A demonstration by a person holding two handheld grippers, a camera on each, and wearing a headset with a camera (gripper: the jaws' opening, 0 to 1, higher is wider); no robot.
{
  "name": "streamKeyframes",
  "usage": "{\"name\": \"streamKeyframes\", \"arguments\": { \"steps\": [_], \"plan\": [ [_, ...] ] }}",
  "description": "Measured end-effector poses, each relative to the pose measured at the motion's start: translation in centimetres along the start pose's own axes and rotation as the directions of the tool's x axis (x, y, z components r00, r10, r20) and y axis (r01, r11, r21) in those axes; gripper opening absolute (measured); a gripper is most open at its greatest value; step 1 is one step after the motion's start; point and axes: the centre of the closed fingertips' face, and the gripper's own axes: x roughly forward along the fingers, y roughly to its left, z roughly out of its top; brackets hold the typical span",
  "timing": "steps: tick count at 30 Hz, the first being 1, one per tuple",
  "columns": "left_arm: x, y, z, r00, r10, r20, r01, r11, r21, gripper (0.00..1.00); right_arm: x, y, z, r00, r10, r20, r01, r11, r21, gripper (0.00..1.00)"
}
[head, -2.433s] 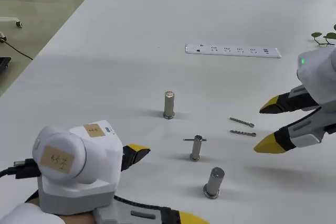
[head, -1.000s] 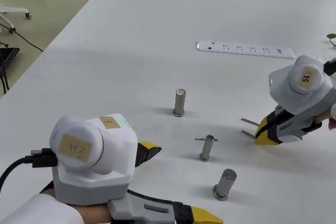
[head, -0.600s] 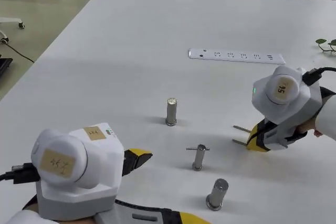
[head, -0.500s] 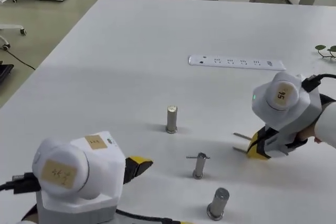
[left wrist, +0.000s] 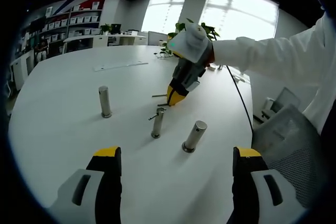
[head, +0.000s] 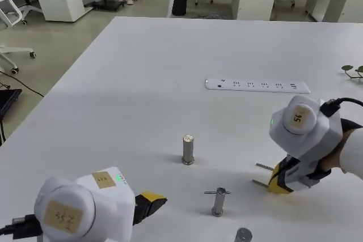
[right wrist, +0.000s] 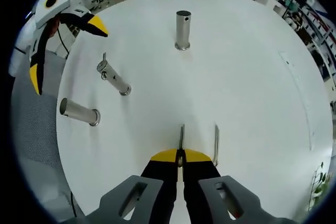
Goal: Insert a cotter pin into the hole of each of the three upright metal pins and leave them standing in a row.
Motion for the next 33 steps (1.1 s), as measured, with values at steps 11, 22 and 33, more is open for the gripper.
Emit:
{"name": "streamKeyframes", "arguments": {
  "steps": [11,22,33],
  "plan": [
    [-0.2,0.0,-0.3,0.9999,0.007,-0.008,-0.007,1.0,-0.017,0.86,0.1,0.2,0.0,0.9982,-0.022,-0.056,0.02,0.999,-0.039,0.0],
    [-0.7,0.0,-0.7,0.9994,0.009,-0.033,-0.009,1.0,-0.009,0.84,-1.5,1.1,-0.3,0.9985,-0.055,-0.005,0.055,0.997,-0.056,0.0],
    [-1.0,0.4,0.8,0.9999,0.014,0.001,-0.014,1.0,-0.026,0.83,-5.0,2.3,0.3,0.9791,-0.14,0.148,0.149,0.988,-0.052,0.0]
  ]
}}
